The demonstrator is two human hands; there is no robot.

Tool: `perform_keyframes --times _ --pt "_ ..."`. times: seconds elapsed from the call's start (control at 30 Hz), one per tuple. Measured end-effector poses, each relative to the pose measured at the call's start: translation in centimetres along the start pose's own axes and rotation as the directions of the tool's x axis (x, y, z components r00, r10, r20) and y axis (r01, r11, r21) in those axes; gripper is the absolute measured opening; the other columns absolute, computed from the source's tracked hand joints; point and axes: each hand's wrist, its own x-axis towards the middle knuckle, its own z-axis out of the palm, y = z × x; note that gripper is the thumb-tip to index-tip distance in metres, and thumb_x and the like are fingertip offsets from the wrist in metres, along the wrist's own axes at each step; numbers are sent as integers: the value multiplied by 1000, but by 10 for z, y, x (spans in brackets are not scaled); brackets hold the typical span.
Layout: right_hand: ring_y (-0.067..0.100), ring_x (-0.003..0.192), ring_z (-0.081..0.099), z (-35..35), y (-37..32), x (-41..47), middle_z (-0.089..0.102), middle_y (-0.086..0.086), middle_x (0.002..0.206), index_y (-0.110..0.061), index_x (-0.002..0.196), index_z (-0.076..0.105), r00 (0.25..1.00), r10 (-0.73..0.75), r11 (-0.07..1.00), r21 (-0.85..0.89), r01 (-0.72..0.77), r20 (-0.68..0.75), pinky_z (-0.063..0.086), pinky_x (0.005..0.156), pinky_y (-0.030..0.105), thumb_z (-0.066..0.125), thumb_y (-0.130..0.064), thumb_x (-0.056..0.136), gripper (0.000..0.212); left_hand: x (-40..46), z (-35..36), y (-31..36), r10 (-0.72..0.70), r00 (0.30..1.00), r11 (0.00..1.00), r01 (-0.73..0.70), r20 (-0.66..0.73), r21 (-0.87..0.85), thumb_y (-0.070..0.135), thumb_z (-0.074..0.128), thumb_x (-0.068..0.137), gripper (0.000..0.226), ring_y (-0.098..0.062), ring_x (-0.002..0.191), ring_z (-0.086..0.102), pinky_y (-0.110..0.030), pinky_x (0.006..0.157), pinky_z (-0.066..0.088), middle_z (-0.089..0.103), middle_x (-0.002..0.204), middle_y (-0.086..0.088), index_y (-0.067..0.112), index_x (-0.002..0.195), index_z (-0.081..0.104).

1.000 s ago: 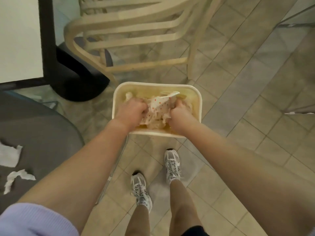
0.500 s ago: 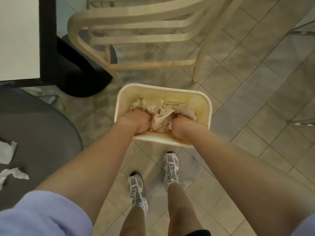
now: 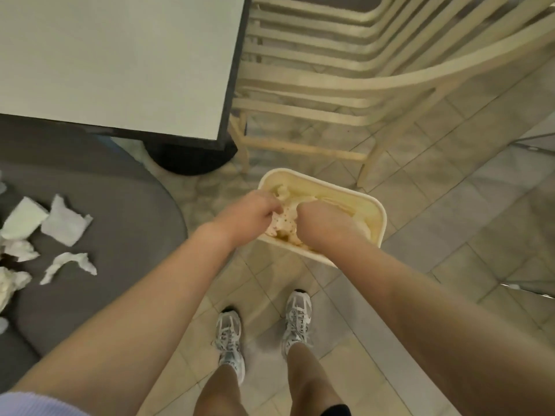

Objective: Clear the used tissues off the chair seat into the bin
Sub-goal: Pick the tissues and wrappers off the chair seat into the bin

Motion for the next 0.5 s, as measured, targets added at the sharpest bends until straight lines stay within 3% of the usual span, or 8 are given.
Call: perform_keyframes --times 0.07,0.27,0.4,0.5 --pt "28 98 60 -4 -23 -2 63 8 108 -11 112 58 996 -47 999 16 48 -75 42 72 36 44 -16 94 23 -19 -13 -6 15 997 1000 -17 -69 -20 8 48 89 29 -17 110 49 -38 93 43 60 113 -2 17 110 65" --pt "33 110 51 -1 -103 -1 53 14 119 -8 118 51 914 -333 938 22 347 -232 46 85 37 44 -13 91 28 -92 -32 -68 -78 967 995 91 -242 46 6 47 86 33 -27 107 50 -43 90 44 60 110 -9 11 115 61" --pt "34 115 47 6 -171 3 50 14 123 -10 118 50 867 -433 887 54 459 -248 43 90 40 47 -24 93 29 -143 -33 -126 -196 930 969 232 -312 84 12 43 79 29 -36 97 50 -49 79 47 57 103 -15 7 101 60" --pt "35 119 44 18 -223 11 46 13 129 -12 127 45 853 -479 870 16 493 -206 42 94 42 49 -31 93 38 -180 -30 -169 -366 849 912 408 -381 34 15 54 84 31 -34 105 42 -49 80 46 48 115 -14 8 113 54"
